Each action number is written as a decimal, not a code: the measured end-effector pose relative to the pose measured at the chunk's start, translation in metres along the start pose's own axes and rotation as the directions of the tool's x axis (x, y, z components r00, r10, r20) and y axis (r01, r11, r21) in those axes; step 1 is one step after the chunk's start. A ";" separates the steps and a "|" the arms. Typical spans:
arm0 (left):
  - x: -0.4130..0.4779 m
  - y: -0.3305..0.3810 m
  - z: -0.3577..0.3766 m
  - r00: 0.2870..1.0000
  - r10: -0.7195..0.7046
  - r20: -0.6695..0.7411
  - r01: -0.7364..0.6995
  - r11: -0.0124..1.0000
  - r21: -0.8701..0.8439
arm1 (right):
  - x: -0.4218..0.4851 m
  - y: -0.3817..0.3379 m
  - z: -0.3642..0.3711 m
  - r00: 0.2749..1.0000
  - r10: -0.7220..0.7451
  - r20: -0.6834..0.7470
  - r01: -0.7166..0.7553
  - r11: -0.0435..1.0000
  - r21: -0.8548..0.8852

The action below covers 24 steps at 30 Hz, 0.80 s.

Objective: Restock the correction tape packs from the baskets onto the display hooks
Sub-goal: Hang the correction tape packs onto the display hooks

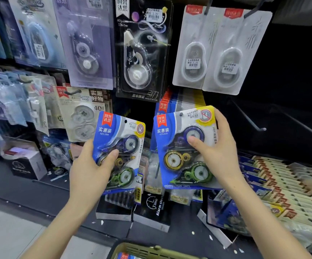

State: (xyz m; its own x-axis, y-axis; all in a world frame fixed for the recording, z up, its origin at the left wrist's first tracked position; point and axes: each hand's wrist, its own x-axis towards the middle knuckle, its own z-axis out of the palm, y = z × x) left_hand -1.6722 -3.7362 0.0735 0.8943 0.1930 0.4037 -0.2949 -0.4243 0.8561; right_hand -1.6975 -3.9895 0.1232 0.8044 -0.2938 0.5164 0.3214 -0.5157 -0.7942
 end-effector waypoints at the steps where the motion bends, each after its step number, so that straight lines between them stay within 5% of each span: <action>1: 0.000 0.000 0.000 1.000 0.001 -0.001 -0.001 1.000 0.000 | -0.001 0.001 0.000 1.000 0.011 -0.004 -0.011 1.000 0.007; 6: 0.001 0.002 -0.002 1.000 -0.004 -0.006 0.004 1.000 -0.027 | 0.005 0.010 0.012 0.998 0.059 -0.022 -0.060 0.998 -0.034; 18: 0.001 0.003 -0.004 1.000 0.010 -0.026 -0.012 0.998 -0.066 | 0.018 0.037 0.039 0.968 0.213 -0.134 -0.251 0.815 -0.522; 21: 0.002 0.004 -0.007 0.999 0.033 0.027 -0.030 0.991 -0.130 | 0.005 0.030 0.032 0.971 0.095 -0.219 -0.215 0.750 -0.625; 24: 0.003 0.004 -0.009 0.990 0.066 0.124 -0.039 0.977 -0.209 | -0.018 0.020 0.030 0.984 -0.014 -0.176 -0.069 0.887 -0.457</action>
State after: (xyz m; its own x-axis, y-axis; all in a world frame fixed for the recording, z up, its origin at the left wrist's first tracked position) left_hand -1.6738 -3.7290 0.0808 0.9078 0.0532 0.4160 -0.3931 -0.2374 0.8883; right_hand -1.6908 -3.9706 0.0886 0.6996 -0.4238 0.5754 0.0008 -0.8047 -0.5937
